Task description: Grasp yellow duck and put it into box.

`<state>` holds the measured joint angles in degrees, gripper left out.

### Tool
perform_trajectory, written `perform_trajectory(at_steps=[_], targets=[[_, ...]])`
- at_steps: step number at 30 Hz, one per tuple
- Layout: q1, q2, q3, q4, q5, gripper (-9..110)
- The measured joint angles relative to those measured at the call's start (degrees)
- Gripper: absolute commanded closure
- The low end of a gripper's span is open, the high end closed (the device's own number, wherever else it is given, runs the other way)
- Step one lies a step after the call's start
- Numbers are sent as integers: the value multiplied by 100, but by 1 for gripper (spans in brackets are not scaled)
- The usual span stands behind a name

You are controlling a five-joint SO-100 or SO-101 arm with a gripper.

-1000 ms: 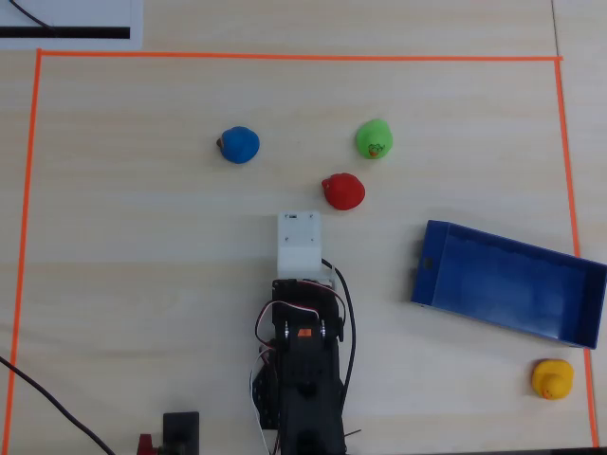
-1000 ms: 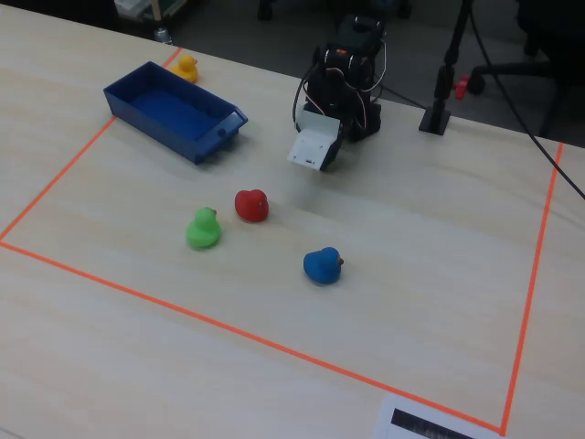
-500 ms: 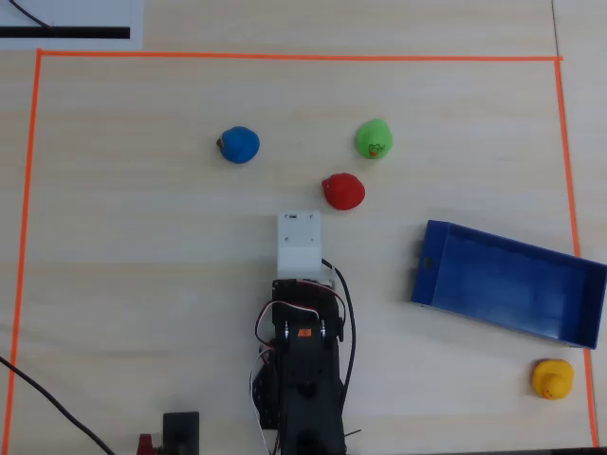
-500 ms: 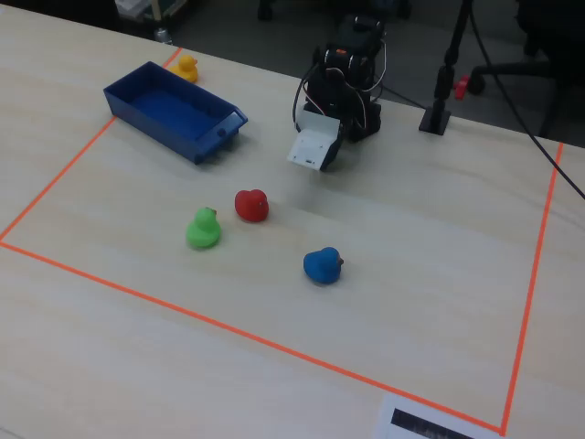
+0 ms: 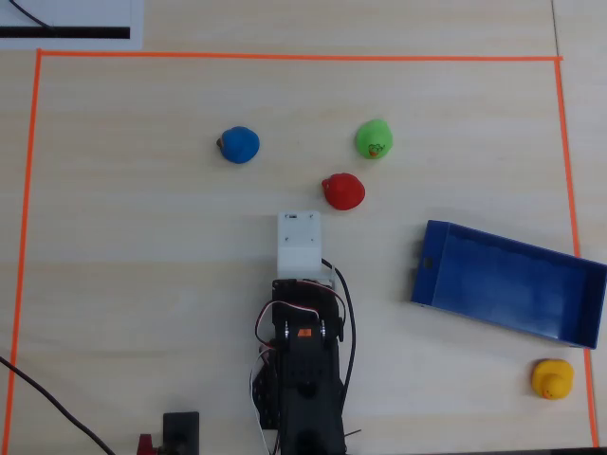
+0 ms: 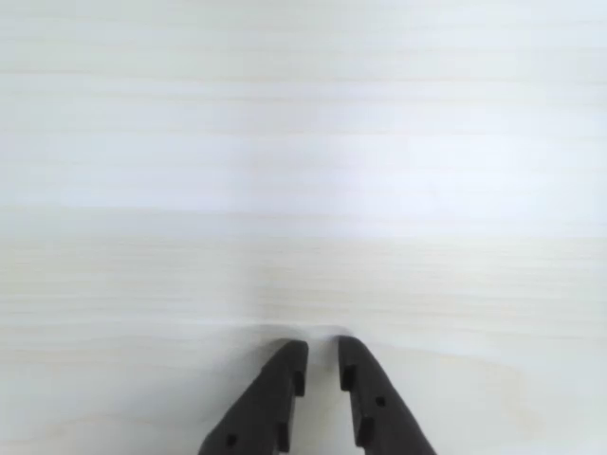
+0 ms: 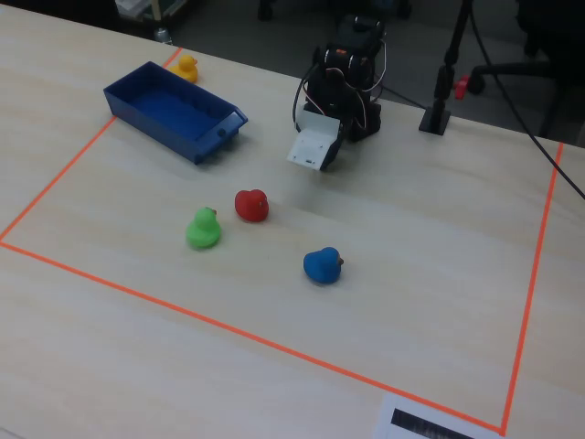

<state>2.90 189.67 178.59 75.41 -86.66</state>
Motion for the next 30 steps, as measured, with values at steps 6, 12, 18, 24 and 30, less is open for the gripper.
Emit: perform_trajectory(at_steps=[6, 12, 18, 24, 30], targets=[[0, 0, 0, 0, 0, 100], [0, 0, 0, 0, 0, 100], [-141, 0, 0, 0, 0, 100], [-149, 0, 0, 0, -9, 100], [-123, 0, 0, 0, -9, 101]])
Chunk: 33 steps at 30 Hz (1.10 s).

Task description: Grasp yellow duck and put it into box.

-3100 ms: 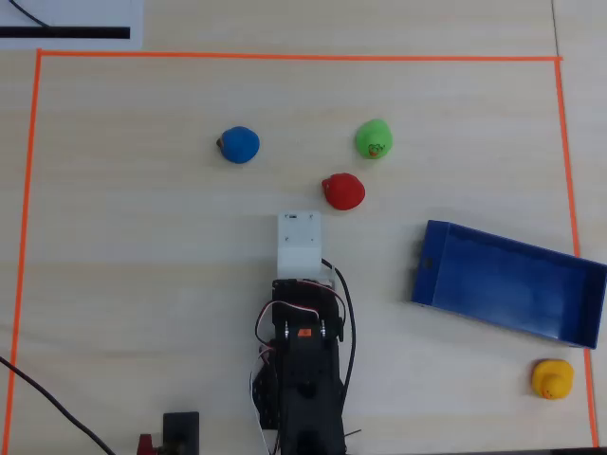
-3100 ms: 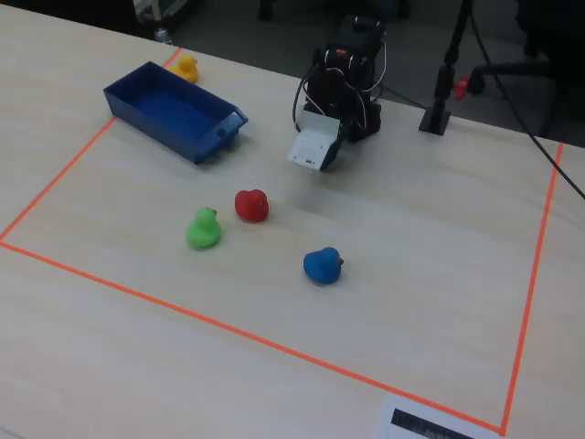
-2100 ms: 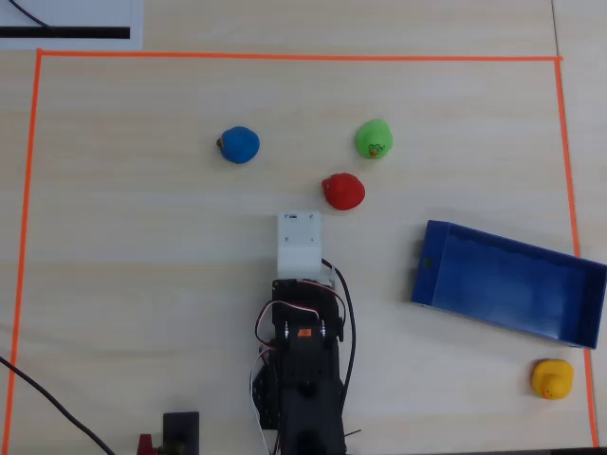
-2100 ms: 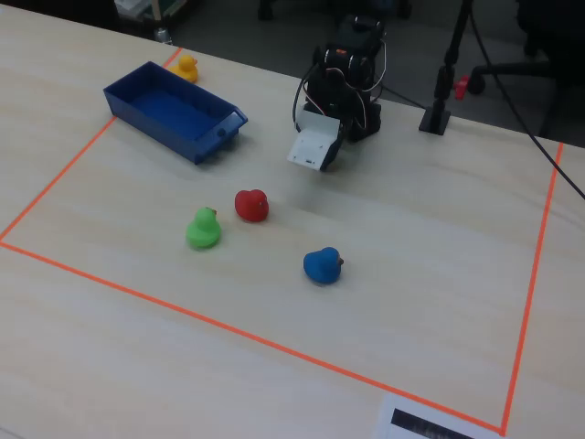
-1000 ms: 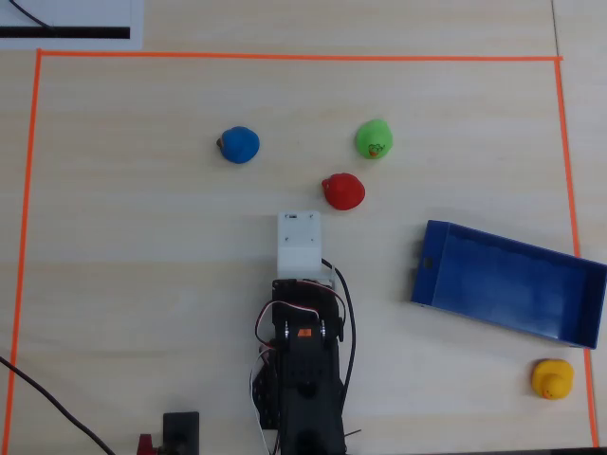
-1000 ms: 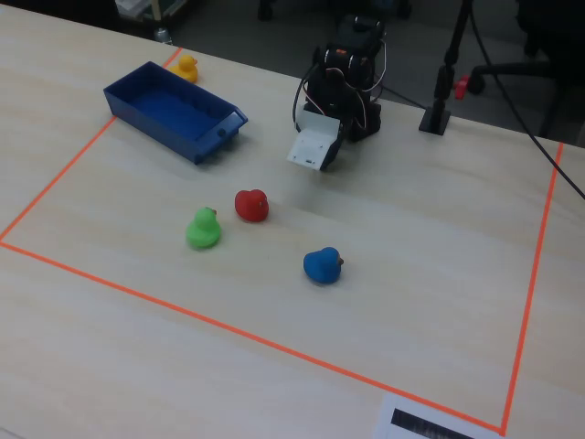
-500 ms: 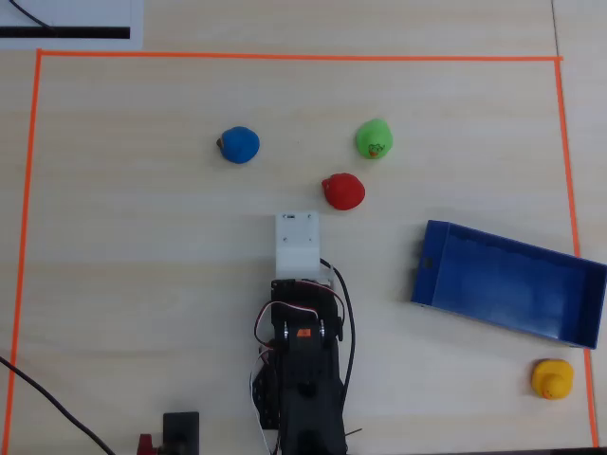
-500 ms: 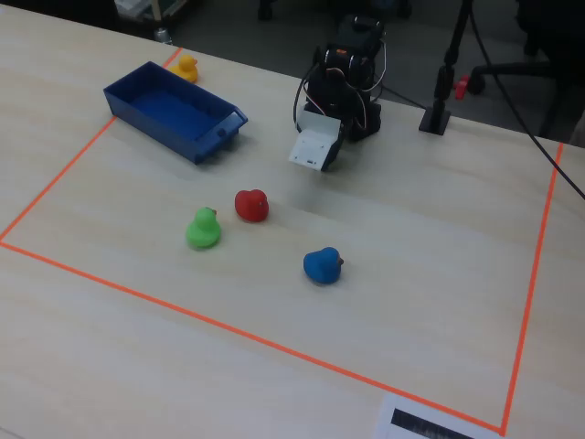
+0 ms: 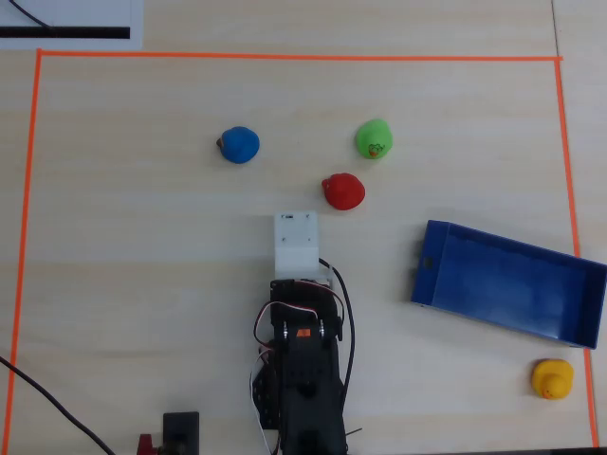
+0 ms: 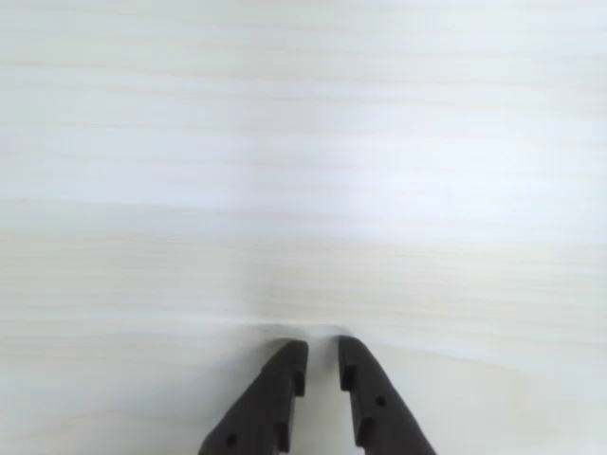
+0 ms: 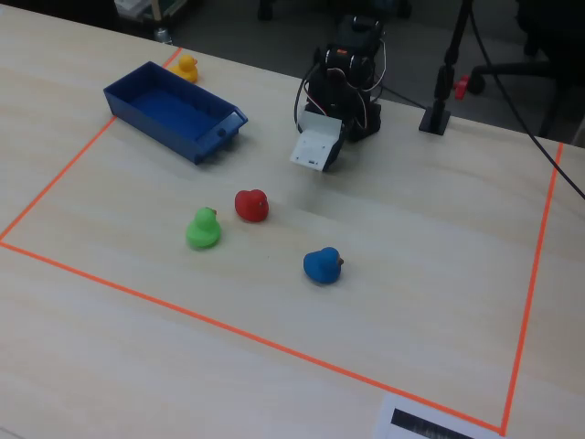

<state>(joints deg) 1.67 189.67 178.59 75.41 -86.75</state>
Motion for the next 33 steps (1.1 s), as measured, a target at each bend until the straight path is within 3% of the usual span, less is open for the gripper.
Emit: perform_trajectory(at_steps=[10, 18, 25, 33], targets=[[448, 0, 0, -9, 35, 101], [747, -141, -396, -1512, 554, 101], [1362, -1652, -2171, -2672, 1028, 101], [3709, -4641, -5581, -3076, 2224, 94]])
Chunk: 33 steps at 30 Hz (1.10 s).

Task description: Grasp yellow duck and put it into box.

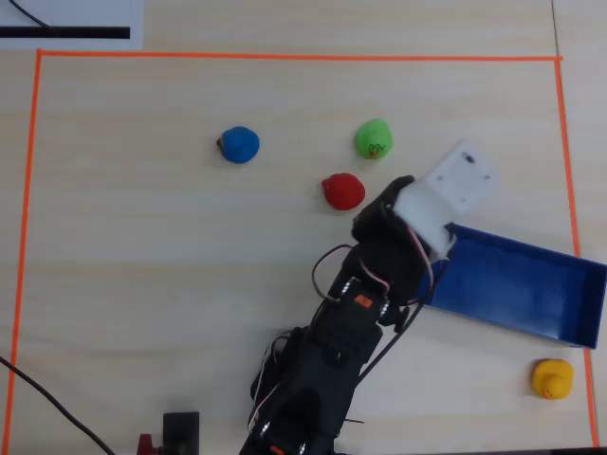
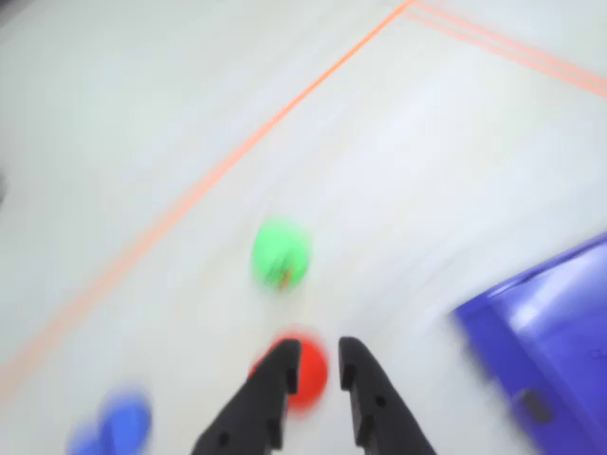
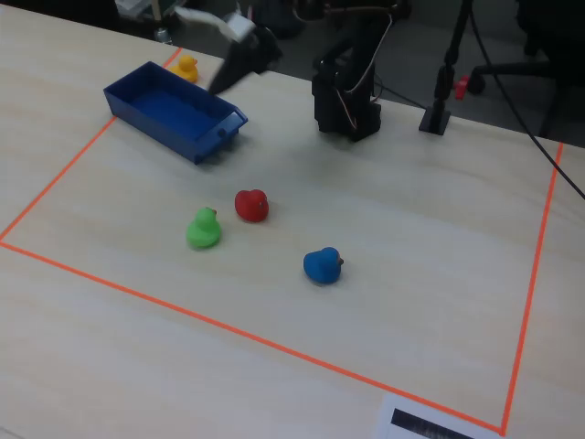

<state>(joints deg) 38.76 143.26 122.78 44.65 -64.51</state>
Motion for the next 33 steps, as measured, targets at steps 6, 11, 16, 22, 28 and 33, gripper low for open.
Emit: perform_trajectory(at_steps=[6, 11, 16, 22, 28, 33], targets=[[1951, -1573, -2382, 519, 940, 85], [3735, -1951, -3331, 949, 1354, 81], [5168, -1951, -3375, 1336, 1477, 77], [6337, -1960, -3375, 2127, 1222, 72], [6794, -2250, -3340, 2707, 844, 66], [7014, -2654, -3164, 2944, 571, 65]])
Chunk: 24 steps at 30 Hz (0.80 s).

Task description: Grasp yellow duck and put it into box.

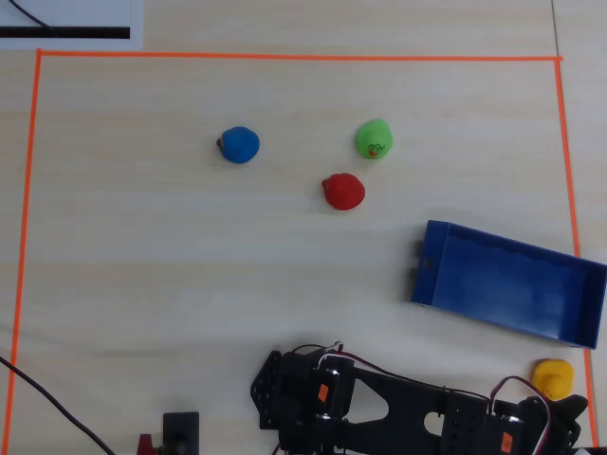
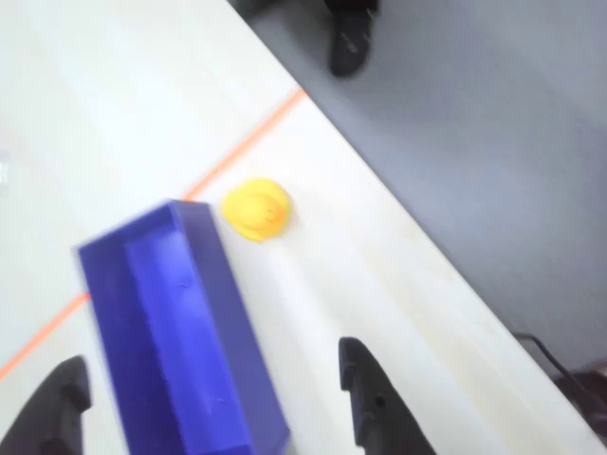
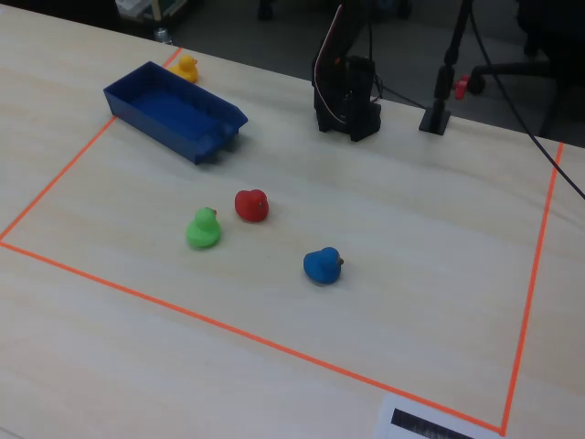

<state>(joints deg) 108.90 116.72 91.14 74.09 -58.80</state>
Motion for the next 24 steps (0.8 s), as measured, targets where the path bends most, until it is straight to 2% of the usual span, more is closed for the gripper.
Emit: perform_trajectory(at_steps=[5, 15, 24], targets=[[141, -712, 35, -53, -334, 65], [53, -1934, 158, -1072, -826, 61], [-439, -3094, -914, -1020, -1002, 60]])
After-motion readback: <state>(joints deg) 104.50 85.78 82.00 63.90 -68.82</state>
